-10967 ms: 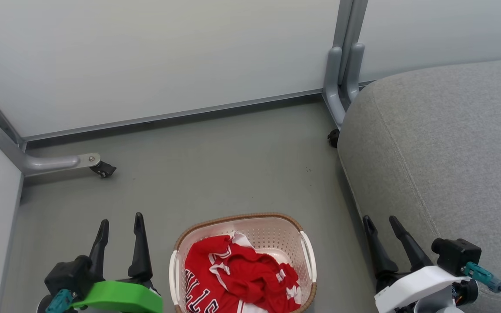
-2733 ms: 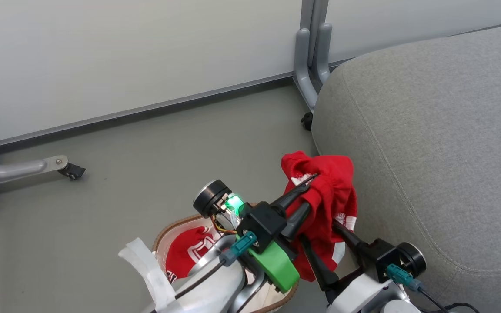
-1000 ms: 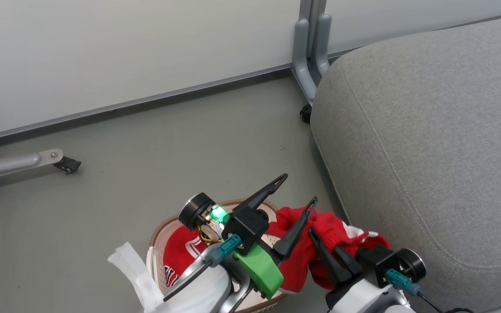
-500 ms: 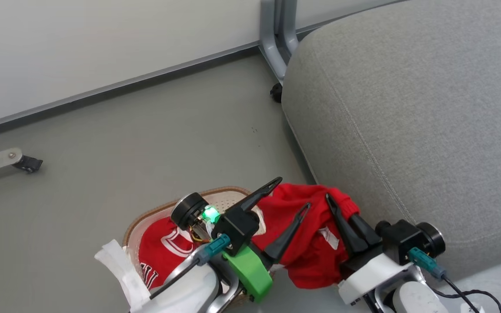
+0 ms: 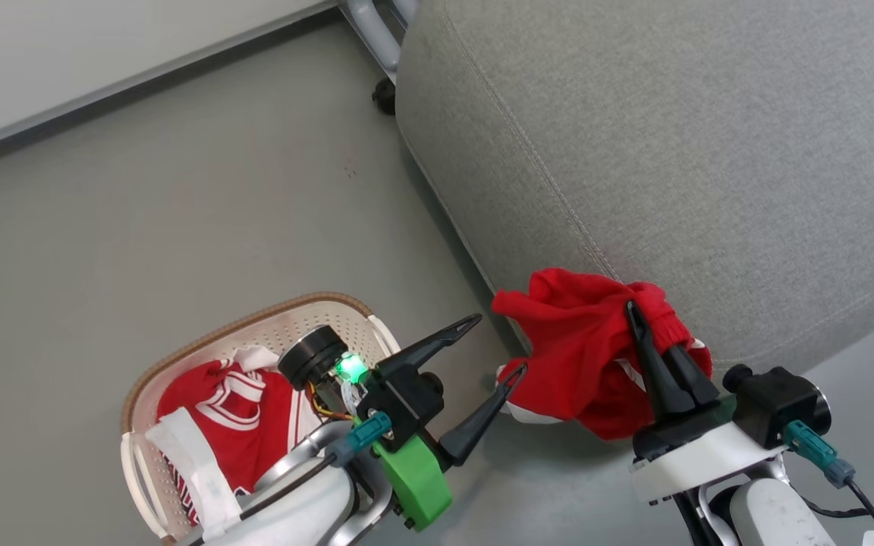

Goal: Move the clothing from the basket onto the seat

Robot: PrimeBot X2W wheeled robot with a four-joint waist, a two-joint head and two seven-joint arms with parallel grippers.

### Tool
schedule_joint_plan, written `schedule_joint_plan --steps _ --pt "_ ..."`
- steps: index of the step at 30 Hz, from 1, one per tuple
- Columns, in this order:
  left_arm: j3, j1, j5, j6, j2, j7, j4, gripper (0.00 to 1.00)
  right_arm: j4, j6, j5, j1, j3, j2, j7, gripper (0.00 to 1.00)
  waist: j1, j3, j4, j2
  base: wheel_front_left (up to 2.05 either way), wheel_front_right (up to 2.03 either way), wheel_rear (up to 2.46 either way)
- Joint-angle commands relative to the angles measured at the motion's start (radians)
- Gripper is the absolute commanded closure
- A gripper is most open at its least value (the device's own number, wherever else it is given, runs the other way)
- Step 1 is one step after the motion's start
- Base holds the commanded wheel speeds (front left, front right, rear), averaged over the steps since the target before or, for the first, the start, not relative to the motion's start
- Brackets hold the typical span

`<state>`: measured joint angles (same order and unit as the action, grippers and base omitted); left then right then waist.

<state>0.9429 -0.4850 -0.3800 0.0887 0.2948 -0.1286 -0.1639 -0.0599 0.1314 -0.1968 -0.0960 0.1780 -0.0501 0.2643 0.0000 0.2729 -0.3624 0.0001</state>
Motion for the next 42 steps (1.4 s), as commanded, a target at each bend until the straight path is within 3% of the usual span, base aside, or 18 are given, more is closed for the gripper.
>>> schedule_joint_plan --steps 1,10,19,26,33,34,35,36,42 --pt "0.002 -0.020 0.006 0.005 0.017 0.007 0.008 0.00 0.013 -0.001 -0.008 -0.002 -0.004 -0.001 0.000 1.00 0.0000 0.096 -0.075 -0.0001 0.00 0.00 0.00" --pt "0.020 -0.088 0.037 0.015 0.068 0.069 0.076 0.00 0.135 -0.001 -0.057 -0.115 -0.092 -0.001 0.000 1.00 0.0000 0.272 -0.098 -0.0001 0.00 0.00 0.00" --pt "0.046 -0.208 0.067 0.031 0.106 0.137 0.147 0.00 0.203 -0.001 0.039 -0.518 -0.308 -0.003 0.000 1.00 0.0000 0.475 -0.031 -0.0001 0.00 0.00 0.00" --pt "0.065 -0.287 0.085 0.035 0.108 0.135 0.166 0.00 0.108 -0.001 0.080 -0.775 -0.499 -0.133 0.000 1.00 0.0000 0.578 0.061 -0.0001 0.00 0.00 0.00" --pt "0.074 -0.302 0.084 0.032 0.084 0.094 0.138 0.00 -0.050 -0.001 0.124 -0.743 -0.616 -0.176 0.000 1.00 0.0000 0.613 0.138 -0.0001 0.00 0.00 0.00" --pt "0.075 -0.301 0.084 0.031 0.080 0.088 0.134 0.00 -0.073 -0.001 0.125 -0.734 -0.643 -0.175 0.000 0.89 0.0000 0.614 0.145 -0.0001 0.00 0.00 0.00" --pt "0.078 -0.300 0.085 0.031 0.075 0.081 0.130 0.00 -0.099 -0.001 0.131 -0.725 -0.680 -0.169 0.000 0.56 0.0000 0.614 0.152 -0.0001 0.00 0.00 0.00" --pt "0.079 -0.299 0.084 0.030 0.072 0.074 0.128 0.00 -0.110 -0.001 0.136 -0.718 -0.710 -0.159 0.000 0.00 0.0000 0.613 0.157 -0.0001 0.00 0.00 0.00" --pt "0.058 -0.292 0.065 0.000 0.047 0.033 0.089 0.00 -0.121 -0.001 0.146 -0.600 -0.807 -0.087 0.000 0.00 0.0000 0.582 0.187 -0.0001 0.00 0.00 0.00"
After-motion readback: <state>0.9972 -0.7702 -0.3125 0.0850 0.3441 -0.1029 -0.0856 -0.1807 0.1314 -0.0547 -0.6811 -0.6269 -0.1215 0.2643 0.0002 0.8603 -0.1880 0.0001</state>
